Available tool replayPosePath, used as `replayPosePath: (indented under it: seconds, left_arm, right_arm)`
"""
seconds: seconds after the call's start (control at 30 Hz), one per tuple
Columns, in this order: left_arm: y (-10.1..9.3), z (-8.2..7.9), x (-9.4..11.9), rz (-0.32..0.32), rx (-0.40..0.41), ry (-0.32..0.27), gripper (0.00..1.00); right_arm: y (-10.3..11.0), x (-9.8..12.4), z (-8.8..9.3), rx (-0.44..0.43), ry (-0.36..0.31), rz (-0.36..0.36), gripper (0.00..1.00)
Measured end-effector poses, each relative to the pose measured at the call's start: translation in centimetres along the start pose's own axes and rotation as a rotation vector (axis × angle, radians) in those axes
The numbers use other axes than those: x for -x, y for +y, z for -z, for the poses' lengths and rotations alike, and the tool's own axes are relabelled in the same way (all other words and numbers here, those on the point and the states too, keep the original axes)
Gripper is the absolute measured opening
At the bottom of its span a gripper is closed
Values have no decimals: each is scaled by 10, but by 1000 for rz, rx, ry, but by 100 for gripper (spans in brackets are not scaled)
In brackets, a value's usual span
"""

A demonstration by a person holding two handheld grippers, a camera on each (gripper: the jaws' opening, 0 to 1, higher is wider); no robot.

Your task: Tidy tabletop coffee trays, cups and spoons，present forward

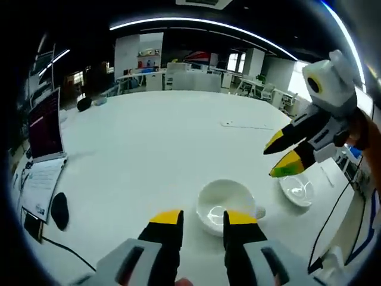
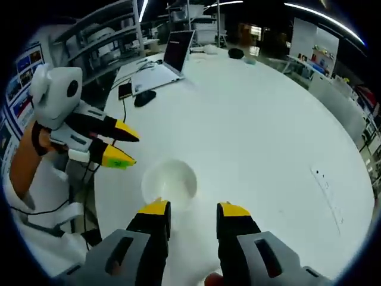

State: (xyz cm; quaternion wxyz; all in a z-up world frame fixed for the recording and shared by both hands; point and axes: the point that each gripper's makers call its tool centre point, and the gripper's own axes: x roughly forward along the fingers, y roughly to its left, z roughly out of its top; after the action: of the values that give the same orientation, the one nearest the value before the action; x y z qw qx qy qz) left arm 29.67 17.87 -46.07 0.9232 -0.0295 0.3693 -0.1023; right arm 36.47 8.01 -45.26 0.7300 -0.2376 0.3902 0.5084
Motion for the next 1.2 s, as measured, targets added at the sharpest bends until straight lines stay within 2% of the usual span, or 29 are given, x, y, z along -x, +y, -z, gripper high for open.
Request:
replayPosePath:
  seconds: [0.2,0.27,0.47,0.6,0.7,0.8,0.93,1.07,1.17,1.2]
  left_arm:
    - [6,4,-11,-5,7,50,29]
    - [2,7,-14,-1,7,61,29]
    - [-6,14,-21,3,44,86,28]
    - [4,19,-29,-8,52,116,28]
    - [7,24,-28,-41,47,124,28]
    - [13,25,-32,-53,63,135,30]
    - [15,26,-42,-38,115,159,30]
    - [13,24,-49,-38,144,173,28]
    - [8,26,-52,-42,175,189,23]
    - [8,26,-53,-47,175,195,22]
  right_arm:
    - [1,-16,-1,-22,57,3,31]
    - [4,-19,-4,-59,38,3,30]
    - [4,-37,18,-64,112,44,30]
    - [8,-46,19,-119,120,17,30]
    - [0,-49,23,-153,162,59,28]
    - [-1,-51,25,-173,174,67,28]
    - [4,-59,29,-204,188,49,27]
    - [8,-61,33,-212,205,52,23]
    - [13,-61,36,-211,214,52,17]
    - [8,-64,32,-211,218,56,16]
